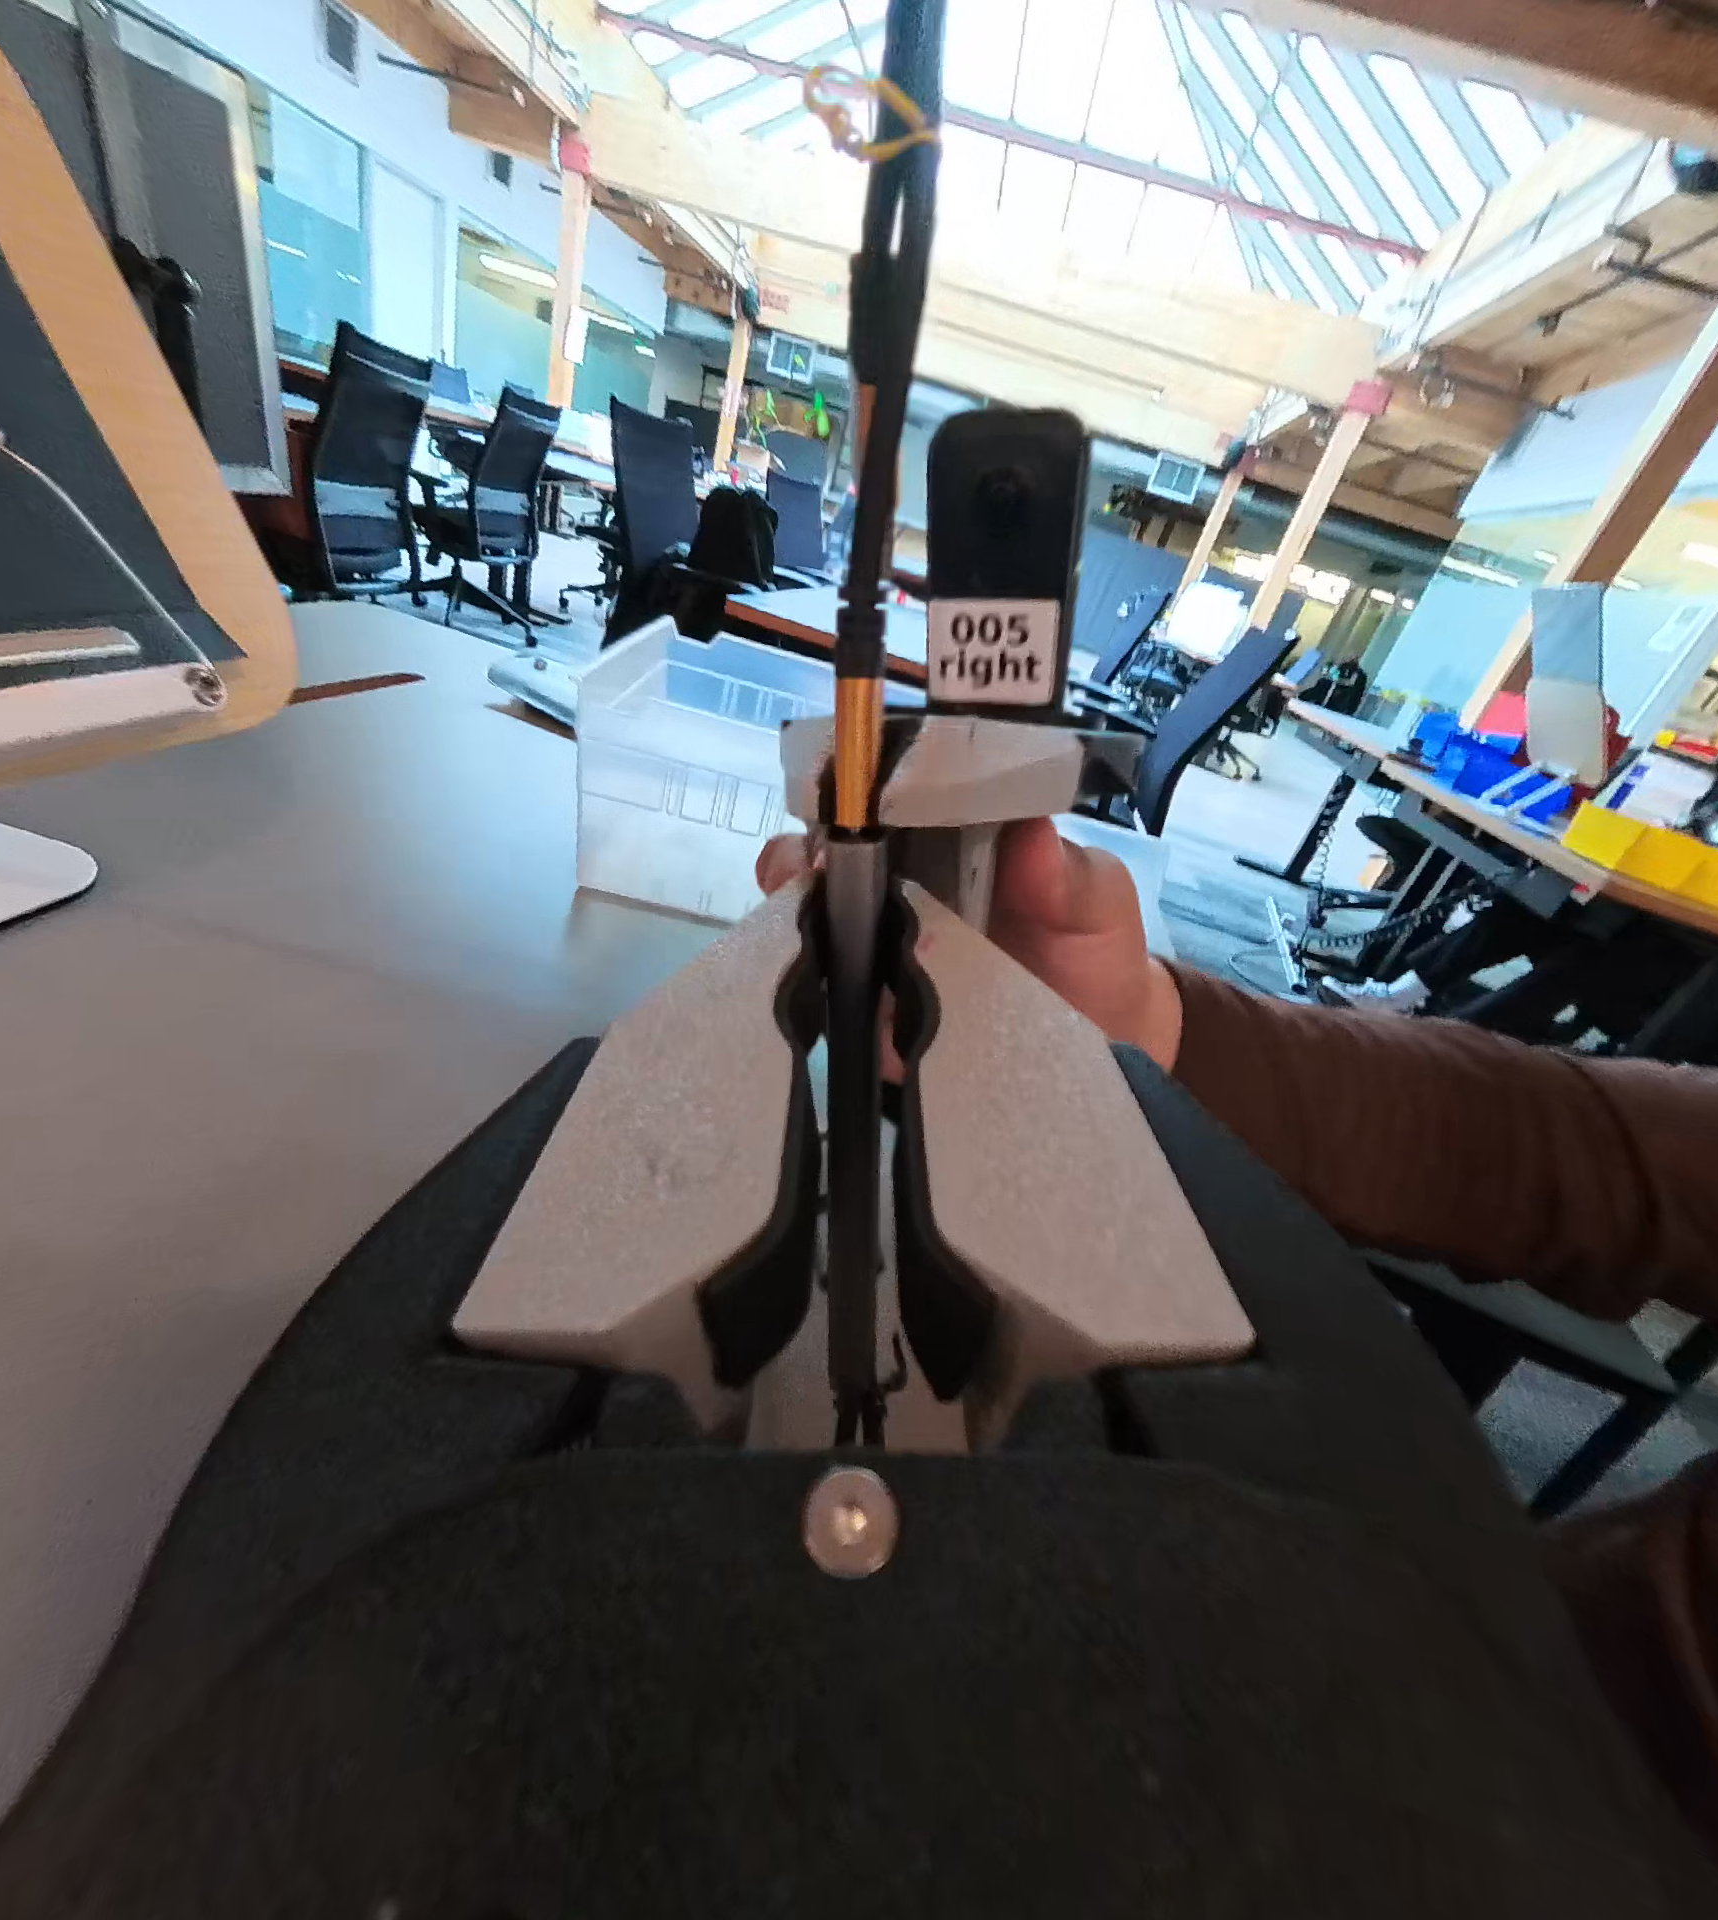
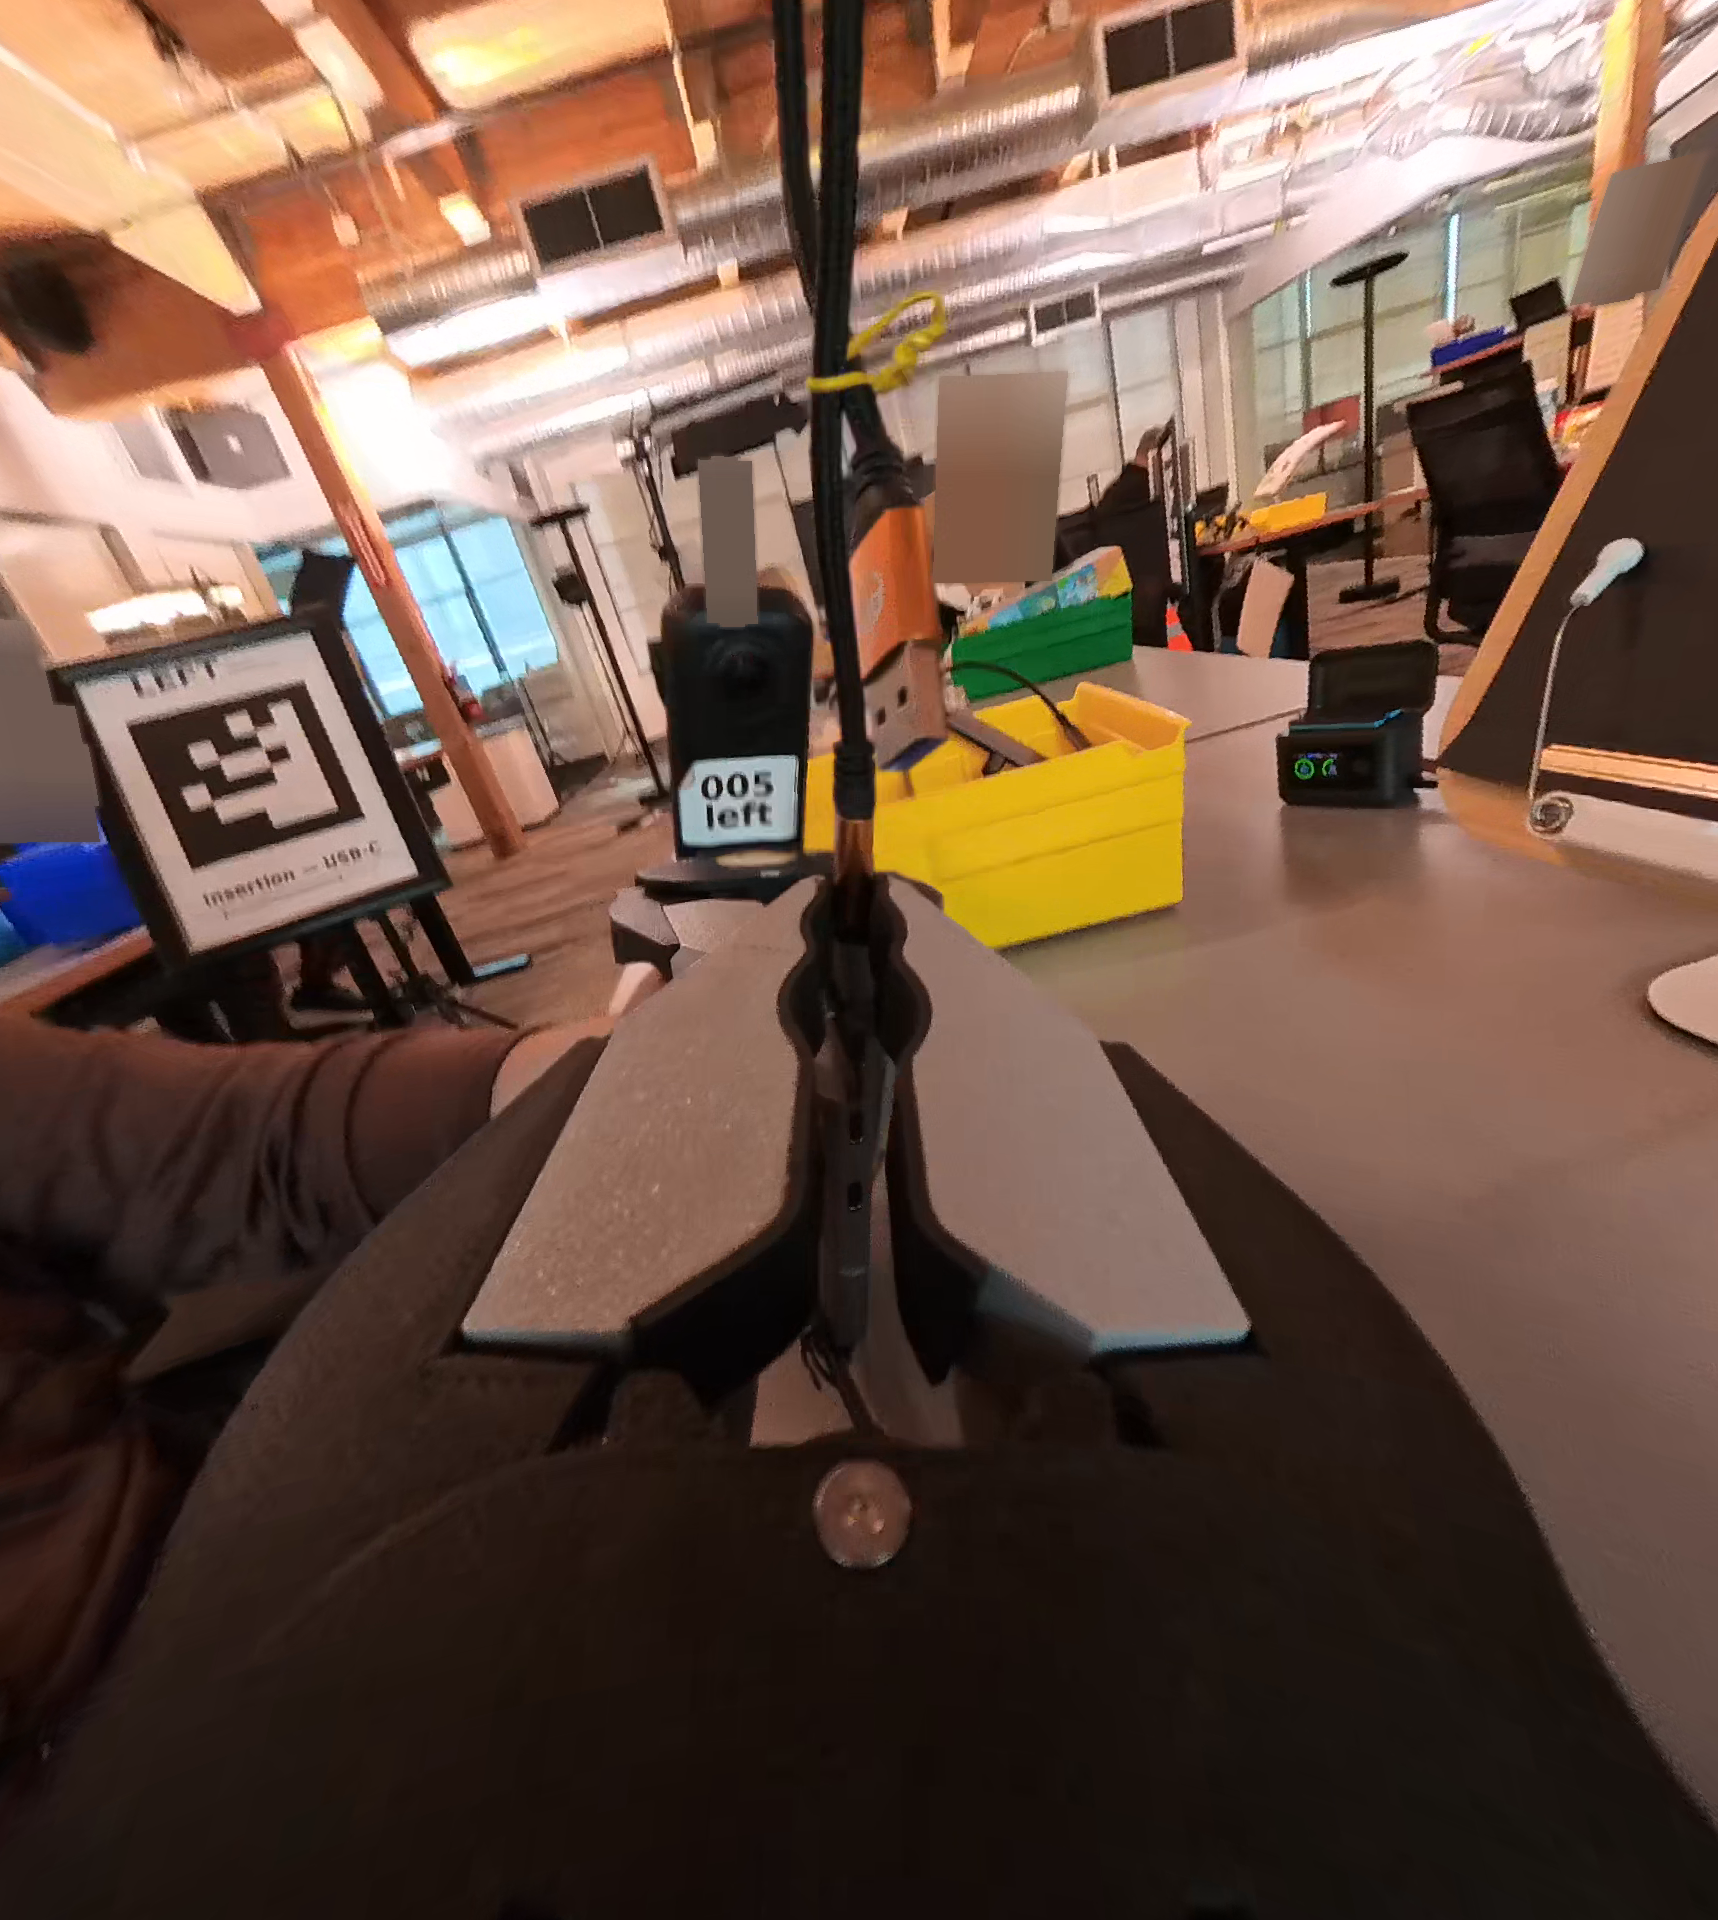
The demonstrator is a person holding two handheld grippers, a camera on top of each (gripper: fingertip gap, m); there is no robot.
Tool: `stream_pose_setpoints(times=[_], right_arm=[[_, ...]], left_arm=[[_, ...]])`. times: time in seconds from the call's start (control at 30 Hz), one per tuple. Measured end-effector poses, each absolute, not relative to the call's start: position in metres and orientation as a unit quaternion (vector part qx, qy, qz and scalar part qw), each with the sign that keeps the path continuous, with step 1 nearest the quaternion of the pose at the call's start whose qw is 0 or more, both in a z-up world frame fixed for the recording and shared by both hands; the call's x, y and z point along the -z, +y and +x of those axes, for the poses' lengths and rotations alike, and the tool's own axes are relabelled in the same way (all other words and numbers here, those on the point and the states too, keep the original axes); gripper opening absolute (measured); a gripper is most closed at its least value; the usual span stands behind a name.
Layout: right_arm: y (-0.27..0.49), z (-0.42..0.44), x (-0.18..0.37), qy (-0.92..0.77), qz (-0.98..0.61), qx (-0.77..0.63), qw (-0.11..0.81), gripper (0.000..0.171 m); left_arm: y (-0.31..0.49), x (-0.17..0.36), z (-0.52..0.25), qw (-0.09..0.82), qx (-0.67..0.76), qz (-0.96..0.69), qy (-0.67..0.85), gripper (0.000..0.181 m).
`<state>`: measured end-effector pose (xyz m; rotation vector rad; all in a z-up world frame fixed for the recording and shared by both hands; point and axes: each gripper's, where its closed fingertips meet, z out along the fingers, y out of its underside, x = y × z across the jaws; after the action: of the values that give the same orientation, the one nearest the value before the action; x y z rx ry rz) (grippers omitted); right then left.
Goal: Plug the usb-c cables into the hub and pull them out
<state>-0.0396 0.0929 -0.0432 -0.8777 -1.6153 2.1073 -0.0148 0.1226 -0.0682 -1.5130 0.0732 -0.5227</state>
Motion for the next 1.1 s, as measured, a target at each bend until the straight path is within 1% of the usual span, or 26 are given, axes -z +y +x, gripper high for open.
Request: stream_pose_setpoints(times=[0.4,0.53,0.6,0.7,0.83,1.1], right_arm=[[0.08,-0.065,0.017,-0.47,-0.334,-0.797,0.18,0.002],[0.073,-0.066,0.01,-0.458,-0.319,-0.814,0.165,0.002],[0.066,-0.064,0.009,-0.484,-0.302,-0.809,0.143,0.003],[0.061,-0.058,0.014,-0.545,-0.29,-0.775,0.133,0.003],[0.067,-0.051,0.02,-0.572,-0.288,-0.76,0.11,0.003],[0.07,-0.05,0.03,-0.61,-0.291,-0.723,0.145,0.003]], left_arm=[[0.105,0.04,-0.038,0.737,0.282,-0.614,-0.022,0.007],[0.098,0.032,-0.04,0.745,0.289,-0.601,-0.021,0.006],[0.093,0.03,-0.039,0.746,0.287,-0.601,-0.011,0.006],[0.089,0.035,-0.033,0.737,0.286,-0.613,0.011,0.006],[0.095,0.04,-0.026,0.723,0.294,-0.625,0.02,0.006],[0.099,0.05,-0.025,0.708,0.285,-0.645,0.024,0.006]])
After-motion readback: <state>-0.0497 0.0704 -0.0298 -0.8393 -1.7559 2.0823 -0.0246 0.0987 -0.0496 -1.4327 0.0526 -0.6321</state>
